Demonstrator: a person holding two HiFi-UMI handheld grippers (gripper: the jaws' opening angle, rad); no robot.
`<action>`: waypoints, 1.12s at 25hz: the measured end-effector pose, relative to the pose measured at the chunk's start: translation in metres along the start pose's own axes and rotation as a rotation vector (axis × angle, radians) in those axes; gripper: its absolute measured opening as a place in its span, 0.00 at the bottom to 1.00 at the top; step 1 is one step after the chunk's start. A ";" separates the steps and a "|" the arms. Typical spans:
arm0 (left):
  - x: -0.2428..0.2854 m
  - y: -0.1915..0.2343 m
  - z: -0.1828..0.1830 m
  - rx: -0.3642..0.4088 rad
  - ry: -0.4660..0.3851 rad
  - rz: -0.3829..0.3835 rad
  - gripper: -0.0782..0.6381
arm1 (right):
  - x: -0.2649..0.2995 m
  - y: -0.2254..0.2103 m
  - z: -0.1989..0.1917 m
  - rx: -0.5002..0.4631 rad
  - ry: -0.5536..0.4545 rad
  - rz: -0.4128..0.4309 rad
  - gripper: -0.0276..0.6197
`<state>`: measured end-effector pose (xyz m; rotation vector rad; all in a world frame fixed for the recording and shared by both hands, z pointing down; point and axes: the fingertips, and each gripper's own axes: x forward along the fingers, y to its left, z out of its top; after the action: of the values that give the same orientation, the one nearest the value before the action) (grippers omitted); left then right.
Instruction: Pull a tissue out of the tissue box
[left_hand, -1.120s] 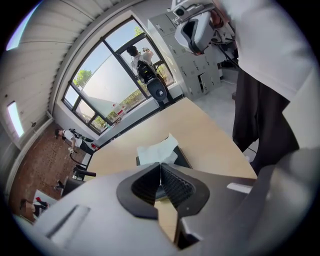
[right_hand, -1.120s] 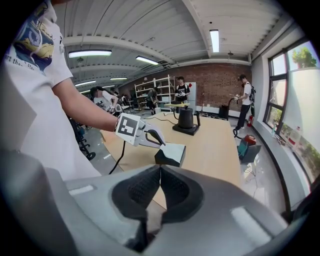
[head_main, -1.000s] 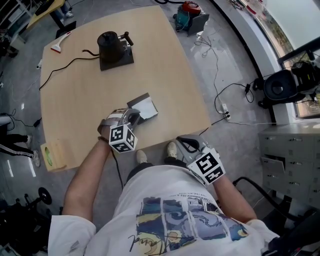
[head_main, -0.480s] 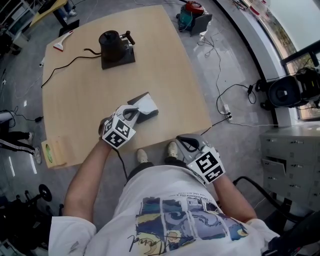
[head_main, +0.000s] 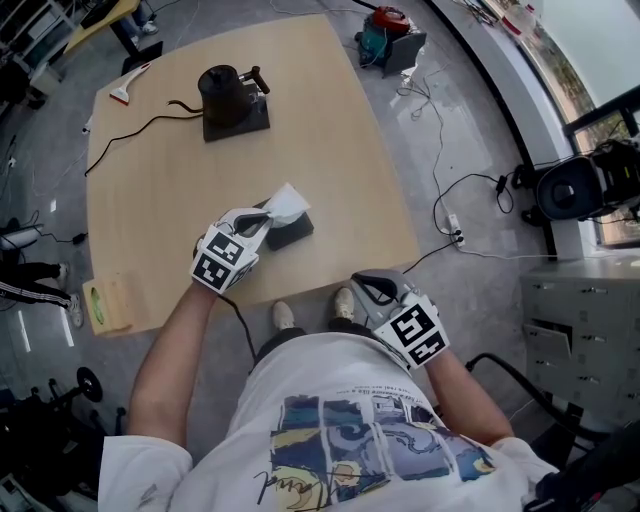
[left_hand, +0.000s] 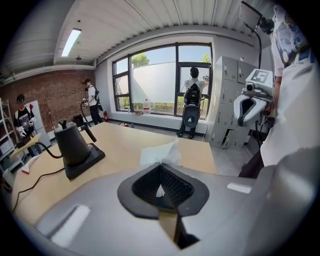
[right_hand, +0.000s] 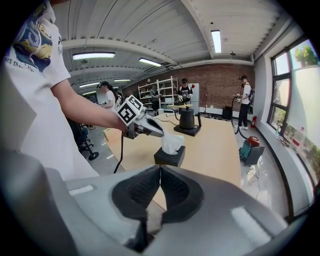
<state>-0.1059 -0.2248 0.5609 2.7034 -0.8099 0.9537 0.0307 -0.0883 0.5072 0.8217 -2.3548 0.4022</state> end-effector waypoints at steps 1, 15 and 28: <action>-0.001 0.001 0.001 -0.004 -0.003 0.001 0.12 | -0.001 -0.001 0.000 0.000 -0.001 0.001 0.05; -0.023 0.009 0.027 -0.038 -0.046 0.045 0.12 | -0.003 -0.015 0.000 -0.025 -0.018 0.029 0.05; -0.052 0.004 0.063 -0.069 -0.127 0.099 0.12 | 0.000 -0.031 -0.001 -0.062 -0.025 0.087 0.05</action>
<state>-0.1078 -0.2253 0.4789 2.7084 -0.9898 0.7642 0.0514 -0.1116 0.5103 0.7013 -2.4195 0.3546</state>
